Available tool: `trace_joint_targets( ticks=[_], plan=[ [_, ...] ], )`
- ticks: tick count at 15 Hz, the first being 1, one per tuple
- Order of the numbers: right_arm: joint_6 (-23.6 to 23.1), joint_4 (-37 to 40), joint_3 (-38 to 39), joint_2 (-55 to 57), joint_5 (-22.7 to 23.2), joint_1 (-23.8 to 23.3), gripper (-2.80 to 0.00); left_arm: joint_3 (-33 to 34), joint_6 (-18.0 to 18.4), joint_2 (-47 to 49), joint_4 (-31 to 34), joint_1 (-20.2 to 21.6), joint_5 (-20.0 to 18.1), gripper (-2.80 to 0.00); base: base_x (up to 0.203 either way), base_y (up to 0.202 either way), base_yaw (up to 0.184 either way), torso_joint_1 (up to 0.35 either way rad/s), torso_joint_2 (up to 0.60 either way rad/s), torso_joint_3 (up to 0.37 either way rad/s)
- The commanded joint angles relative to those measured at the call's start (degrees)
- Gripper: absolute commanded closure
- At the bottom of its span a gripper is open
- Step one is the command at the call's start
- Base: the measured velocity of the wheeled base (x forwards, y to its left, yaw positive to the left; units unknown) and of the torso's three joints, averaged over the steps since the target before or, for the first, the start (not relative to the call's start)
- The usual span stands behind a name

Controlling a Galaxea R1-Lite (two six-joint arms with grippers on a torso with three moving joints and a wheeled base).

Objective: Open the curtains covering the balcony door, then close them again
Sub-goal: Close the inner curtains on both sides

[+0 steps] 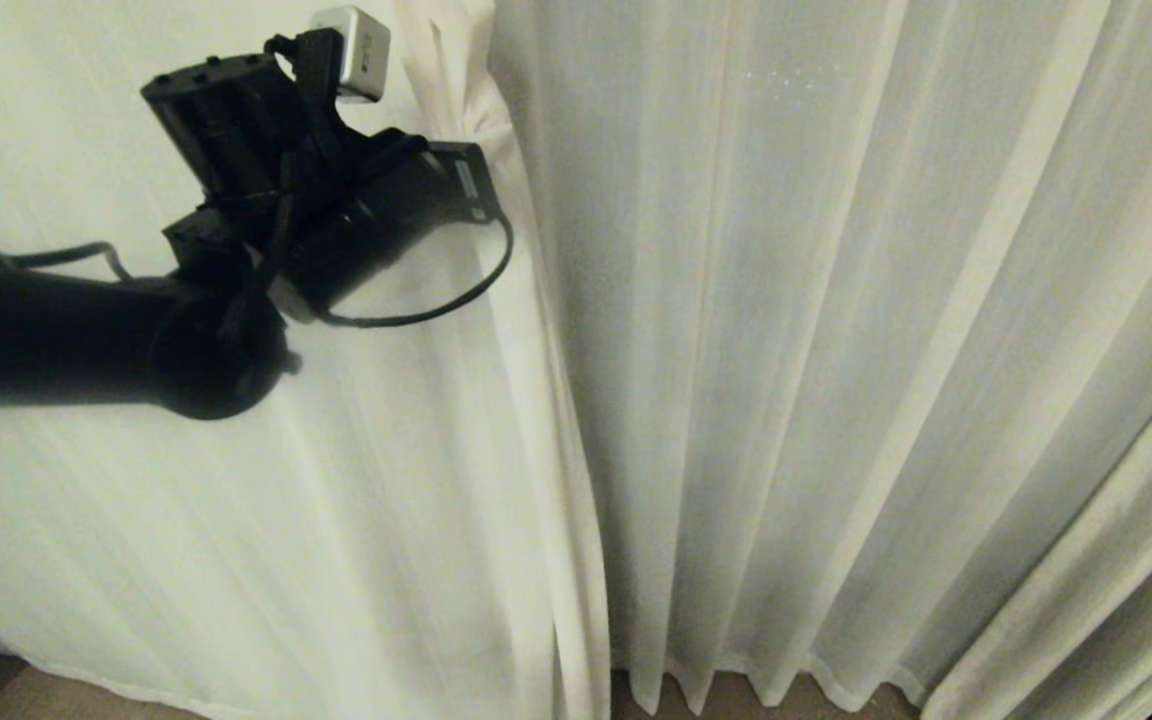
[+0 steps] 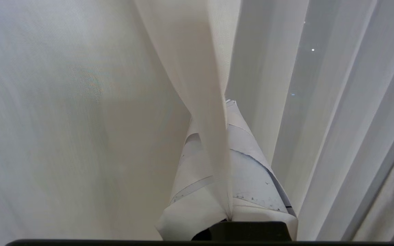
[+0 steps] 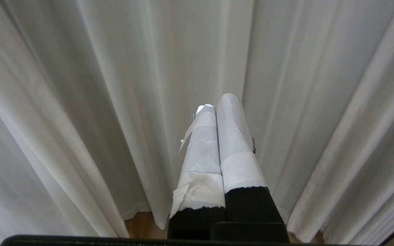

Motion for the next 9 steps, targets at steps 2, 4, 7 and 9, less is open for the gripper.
trace_joint_targets(
  ticks=[2, 4, 7, 9],
  plan=[
    [0.01, -0.1, 0.0, 0.07, -0.02, 0.01, 0.0, -0.01, 0.0, 0.13, -0.38, 0.0, -0.08, 0.0, 0.0, 0.0, 0.0, 0.0, 0.0, 0.0],
    [0.01, -0.08, 0.0, 0.07, -0.02, 0.01, 0.0, -0.02, 0.02, 0.09, -0.38, -0.01, -0.14, 0.0, 0.0, 0.0, 0.0, 0.0, 0.0, 0.0],
    [0.01, -0.1, 0.0, 0.07, -0.02, 0.01, 0.0, -0.32, 1.33, 0.41, -0.38, -0.26, -0.84, 0.0, 0.0, 0.0, 0.0, 0.0, 0.0, 0.0],
    [0.01, -0.1, 0.0, 0.07, -0.02, 0.01, 0.0, -0.53, 1.77, 1.21, -0.38, -1.19, -0.95, 0.0, 0.0, 0.0, 0.0, 0.0, 0.0, 0.0]
  ],
)
